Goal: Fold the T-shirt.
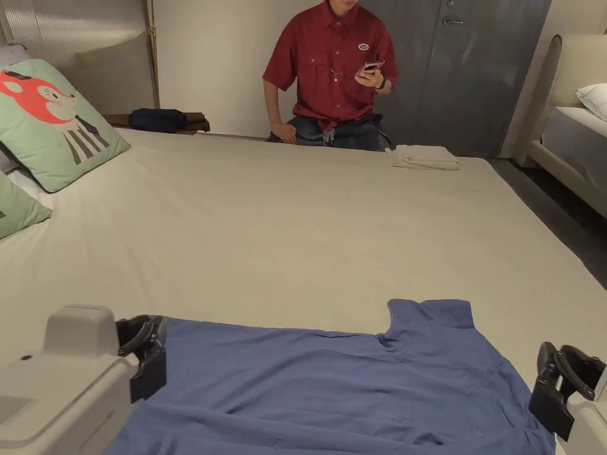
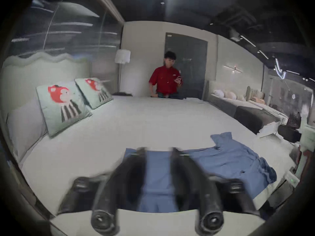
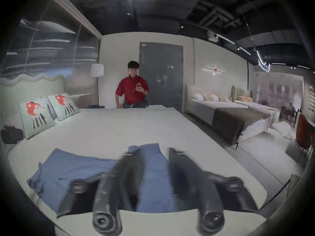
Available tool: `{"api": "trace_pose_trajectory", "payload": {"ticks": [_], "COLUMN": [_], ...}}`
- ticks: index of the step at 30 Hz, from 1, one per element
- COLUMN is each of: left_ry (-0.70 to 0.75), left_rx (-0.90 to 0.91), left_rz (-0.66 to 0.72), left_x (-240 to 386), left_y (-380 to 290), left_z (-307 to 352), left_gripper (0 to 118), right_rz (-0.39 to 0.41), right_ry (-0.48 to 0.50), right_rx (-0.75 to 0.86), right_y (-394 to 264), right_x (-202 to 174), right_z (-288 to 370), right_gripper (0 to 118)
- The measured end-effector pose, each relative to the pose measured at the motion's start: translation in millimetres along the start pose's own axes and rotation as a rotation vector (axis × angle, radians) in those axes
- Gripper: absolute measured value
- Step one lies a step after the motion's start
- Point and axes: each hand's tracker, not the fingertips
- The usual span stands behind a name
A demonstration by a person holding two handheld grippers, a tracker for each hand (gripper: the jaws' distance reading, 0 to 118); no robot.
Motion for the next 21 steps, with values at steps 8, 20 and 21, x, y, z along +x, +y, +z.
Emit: {"api": "trace_pose_trajectory", "payload": {"ticks": [8, 20, 21], "left_ry": [-0.041, 0.147, 0.133], "left_rx": [-0.130, -0.611, -0.604], "left_rz": [0.011, 0.091, 0.104], "left_x": [-17, -102, -106], "left_y": [18, 7, 2], "left_z": [-73, -265, -274], "left_gripper": [0, 109, 110], "right_rz": [-0.013, -0.040, -0.036], "right_ry": [0.076, 0.056, 0.057], "right_rx": [-0.048, -0.153, -0.165], "right_y": [-3, -17, -20], "right_x": [-12, -11, -12], "right_z": [-25, -78, -81], "right_gripper": [0, 0, 0]}}
